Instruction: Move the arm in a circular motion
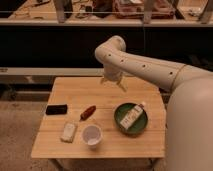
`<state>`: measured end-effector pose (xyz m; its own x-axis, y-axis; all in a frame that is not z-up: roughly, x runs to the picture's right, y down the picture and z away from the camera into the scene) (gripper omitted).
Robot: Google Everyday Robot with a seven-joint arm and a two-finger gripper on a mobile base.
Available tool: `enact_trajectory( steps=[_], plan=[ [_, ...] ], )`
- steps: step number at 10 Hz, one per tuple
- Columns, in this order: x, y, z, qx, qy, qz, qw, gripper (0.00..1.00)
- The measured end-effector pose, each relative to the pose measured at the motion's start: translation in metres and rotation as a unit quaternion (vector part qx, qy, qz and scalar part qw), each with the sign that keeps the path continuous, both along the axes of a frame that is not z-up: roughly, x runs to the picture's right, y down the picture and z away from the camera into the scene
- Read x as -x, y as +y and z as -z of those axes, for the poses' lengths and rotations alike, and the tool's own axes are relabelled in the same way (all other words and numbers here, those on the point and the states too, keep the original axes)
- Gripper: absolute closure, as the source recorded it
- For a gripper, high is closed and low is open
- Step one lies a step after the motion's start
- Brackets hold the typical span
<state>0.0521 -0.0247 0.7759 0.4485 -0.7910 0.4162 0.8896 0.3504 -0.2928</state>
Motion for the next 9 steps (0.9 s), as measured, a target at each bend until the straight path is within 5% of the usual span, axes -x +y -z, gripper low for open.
enact_trajectory(
  steps=[9],
  plan=[
    [-0.0004, -0.0010, -0.0001, -0.001, 0.001, 0.001, 1.0000, 0.20]
  ],
)
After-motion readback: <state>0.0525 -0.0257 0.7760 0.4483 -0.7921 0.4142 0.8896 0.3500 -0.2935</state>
